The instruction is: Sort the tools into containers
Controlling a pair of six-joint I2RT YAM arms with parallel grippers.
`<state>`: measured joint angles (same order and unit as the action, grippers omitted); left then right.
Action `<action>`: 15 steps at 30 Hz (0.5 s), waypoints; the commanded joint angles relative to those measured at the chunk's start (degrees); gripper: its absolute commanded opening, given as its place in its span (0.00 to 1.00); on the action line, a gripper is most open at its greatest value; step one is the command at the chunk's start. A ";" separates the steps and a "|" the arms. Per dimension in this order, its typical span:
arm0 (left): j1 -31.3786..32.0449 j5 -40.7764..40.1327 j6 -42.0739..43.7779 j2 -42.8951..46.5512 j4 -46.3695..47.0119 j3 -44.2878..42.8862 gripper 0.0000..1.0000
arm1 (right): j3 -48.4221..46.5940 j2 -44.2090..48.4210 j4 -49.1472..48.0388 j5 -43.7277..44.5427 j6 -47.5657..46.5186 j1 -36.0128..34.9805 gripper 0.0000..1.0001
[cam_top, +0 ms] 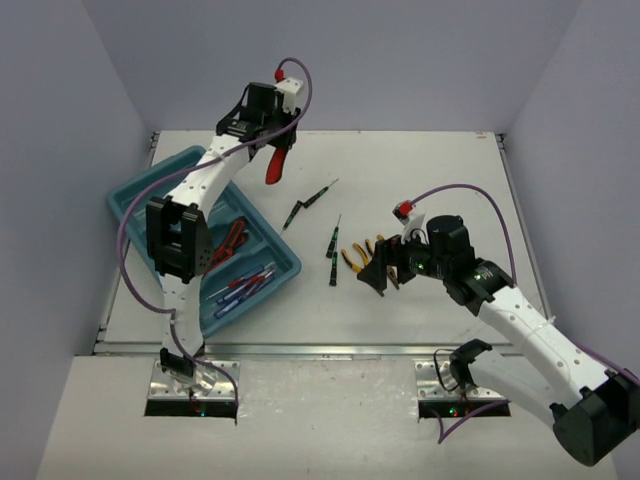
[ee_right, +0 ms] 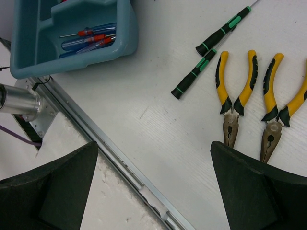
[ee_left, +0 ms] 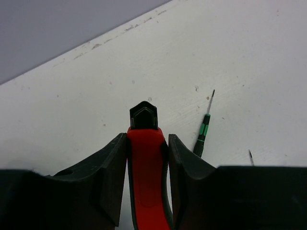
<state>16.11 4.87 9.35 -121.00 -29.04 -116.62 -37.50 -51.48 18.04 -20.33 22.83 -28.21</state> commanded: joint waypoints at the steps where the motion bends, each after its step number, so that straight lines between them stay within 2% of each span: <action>1: 0.24 -1.40 4.32 13.72 0.36 8.27 0.00 | -0.21 -0.02 -2.57 0.63 -1.12 0.33 0.99; 3: 0.24 -2.41 5.83 18.24 0.41 14.25 0.00 | -0.23 -0.04 -2.66 0.19 -1.12 0.26 0.99; 4: 0.24 -3.47 7.57 23.34 0.66 20.91 0.00 | -0.41 -0.29 -2.66 0.00 -1.12 0.32 0.99; 10: 0.18 -9.87 14.04 40.60 7.97 47.12 0.00 | -0.41 0.24 -2.90 -1.30 -1.05 0.34 0.99; 15: 0.01 -15.96 21.35 48.22 12.34 60.22 0.00 | -0.03 1.54 -3.14 -1.63 -0.96 0.26 0.99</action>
<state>16.16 -4.61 23.04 -76.87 -23.61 -62.35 -37.42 -51.47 17.92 -20.86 22.63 -28.21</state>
